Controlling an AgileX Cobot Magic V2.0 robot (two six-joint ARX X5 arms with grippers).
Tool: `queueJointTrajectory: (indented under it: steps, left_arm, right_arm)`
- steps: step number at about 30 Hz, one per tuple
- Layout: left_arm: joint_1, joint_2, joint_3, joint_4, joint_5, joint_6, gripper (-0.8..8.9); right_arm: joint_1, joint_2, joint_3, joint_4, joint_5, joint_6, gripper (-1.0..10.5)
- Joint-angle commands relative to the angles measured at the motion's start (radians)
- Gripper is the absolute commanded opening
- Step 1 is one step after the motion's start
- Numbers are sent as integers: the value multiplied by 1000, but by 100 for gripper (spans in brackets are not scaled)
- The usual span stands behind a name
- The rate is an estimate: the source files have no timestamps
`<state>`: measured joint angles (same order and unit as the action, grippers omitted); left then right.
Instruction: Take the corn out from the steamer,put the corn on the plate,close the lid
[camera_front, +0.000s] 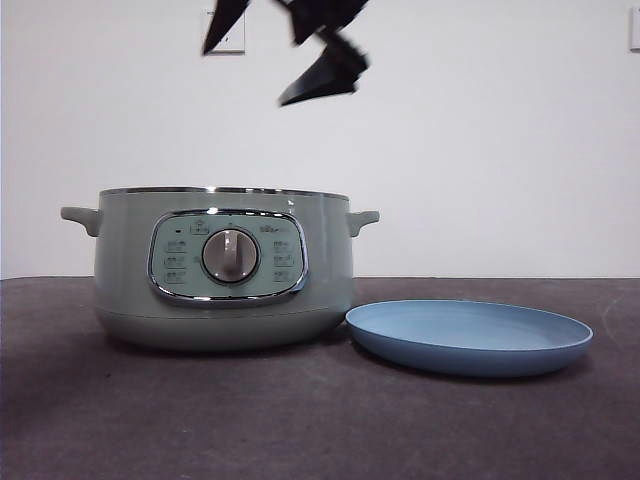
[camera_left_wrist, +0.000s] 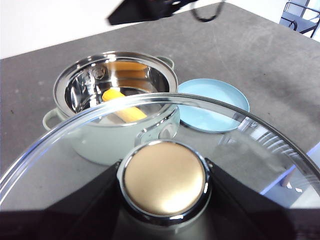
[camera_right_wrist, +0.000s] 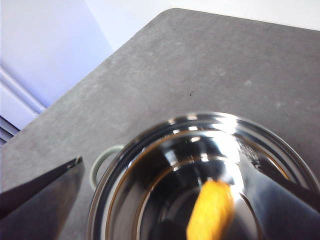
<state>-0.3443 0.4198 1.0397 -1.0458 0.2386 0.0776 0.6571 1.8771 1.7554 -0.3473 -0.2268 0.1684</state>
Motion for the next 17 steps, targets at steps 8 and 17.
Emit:
queueJointTrajectory:
  steps: [8, 17]
  left_arm:
    - [-3, -9, 13, 29, 6, -3, -7]
    - [-3, -9, 13, 22, 6, -3, -7]
  right_arm:
    - [50, 220, 80, 3, 134, -35, 593]
    - [70, 291, 80, -12, 195, -35, 593]
